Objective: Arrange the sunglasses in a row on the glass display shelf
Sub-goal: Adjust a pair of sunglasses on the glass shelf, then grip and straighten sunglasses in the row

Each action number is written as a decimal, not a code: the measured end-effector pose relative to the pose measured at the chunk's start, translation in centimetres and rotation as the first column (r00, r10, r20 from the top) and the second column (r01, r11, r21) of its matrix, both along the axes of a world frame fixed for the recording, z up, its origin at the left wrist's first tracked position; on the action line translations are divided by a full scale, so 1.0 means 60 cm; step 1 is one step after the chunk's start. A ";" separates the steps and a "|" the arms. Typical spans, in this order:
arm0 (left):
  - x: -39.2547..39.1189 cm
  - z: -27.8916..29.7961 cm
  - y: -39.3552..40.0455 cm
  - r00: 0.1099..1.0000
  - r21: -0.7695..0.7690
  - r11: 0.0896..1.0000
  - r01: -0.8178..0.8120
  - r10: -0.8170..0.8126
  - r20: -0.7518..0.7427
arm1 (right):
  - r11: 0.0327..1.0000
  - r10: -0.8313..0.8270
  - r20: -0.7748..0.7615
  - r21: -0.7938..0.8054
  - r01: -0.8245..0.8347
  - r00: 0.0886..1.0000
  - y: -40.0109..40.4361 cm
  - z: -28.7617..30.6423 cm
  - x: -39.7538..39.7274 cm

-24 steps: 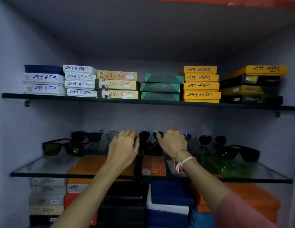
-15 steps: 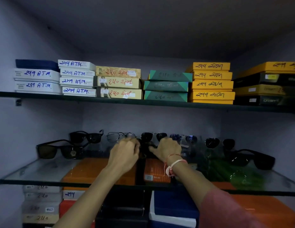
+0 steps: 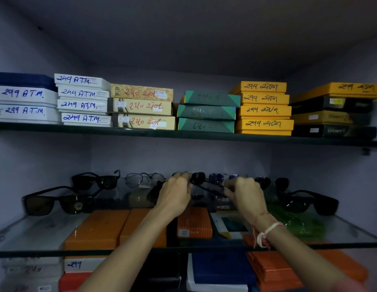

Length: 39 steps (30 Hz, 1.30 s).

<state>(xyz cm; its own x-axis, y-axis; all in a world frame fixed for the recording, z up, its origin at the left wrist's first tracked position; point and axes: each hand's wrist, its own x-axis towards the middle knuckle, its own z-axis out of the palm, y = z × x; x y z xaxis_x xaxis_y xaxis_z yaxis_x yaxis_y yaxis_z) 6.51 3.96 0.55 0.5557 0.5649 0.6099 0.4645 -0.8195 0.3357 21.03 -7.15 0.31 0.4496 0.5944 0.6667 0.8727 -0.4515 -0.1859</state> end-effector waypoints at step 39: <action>0.165 0.034 -0.036 0.986 -0.423 0.891 -0.166 0.161 -0.047 | 0.957 -0.207 -0.249 -0.251 0.144 0.946 -0.089 0.056 0.181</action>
